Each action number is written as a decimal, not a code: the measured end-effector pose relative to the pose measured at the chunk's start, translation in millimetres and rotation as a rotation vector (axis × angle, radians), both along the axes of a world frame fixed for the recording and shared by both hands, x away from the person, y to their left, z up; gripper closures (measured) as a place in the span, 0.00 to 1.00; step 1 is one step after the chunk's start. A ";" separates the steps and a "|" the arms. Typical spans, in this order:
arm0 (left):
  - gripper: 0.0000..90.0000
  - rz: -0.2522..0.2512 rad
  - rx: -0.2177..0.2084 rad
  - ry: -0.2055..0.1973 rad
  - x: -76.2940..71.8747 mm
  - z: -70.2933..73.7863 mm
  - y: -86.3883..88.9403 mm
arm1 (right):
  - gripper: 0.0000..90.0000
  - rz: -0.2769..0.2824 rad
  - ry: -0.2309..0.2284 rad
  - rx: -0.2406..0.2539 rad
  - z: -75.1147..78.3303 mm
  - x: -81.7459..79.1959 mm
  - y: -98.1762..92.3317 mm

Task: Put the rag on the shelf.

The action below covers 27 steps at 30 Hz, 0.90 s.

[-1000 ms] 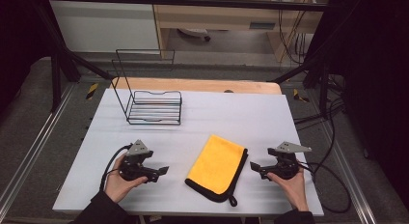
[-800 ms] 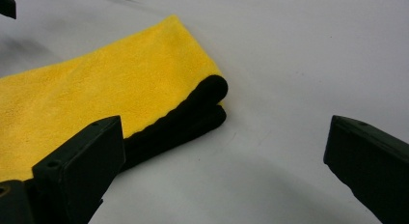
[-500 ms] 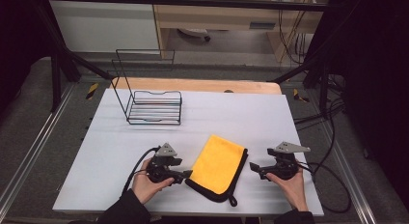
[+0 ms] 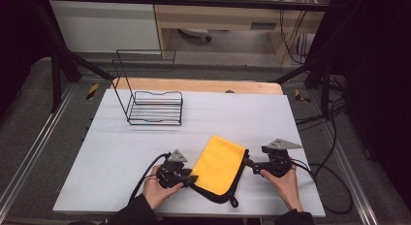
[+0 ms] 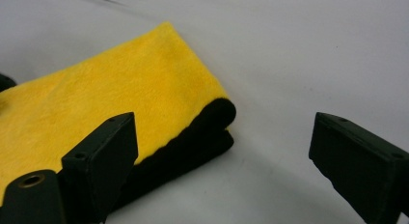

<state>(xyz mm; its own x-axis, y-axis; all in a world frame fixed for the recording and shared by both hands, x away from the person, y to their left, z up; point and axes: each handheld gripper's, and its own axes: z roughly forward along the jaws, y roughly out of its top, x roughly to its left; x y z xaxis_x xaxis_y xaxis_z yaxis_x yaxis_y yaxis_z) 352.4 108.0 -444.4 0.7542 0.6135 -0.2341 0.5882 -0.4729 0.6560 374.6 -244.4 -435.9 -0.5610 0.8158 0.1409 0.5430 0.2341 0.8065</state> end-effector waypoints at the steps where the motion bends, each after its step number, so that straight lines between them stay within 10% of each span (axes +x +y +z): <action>1: 0.70 -0.001 0.002 -0.001 -0.3 0.0 -0.2 | 0.14 -0.009 0.002 -0.001 0.3 2.7 3.0; 16: 0.87 0.018 0.023 0.009 -4.2 1.3 -7.6 | 0.57 0.027 0.108 -0.065 -16.7 28.7 21.9; 27: 0.92 0.015 0.032 0.021 -1.7 6.9 -4.8 | 0.86 0.028 0.185 0.006 -15.6 28.1 23.6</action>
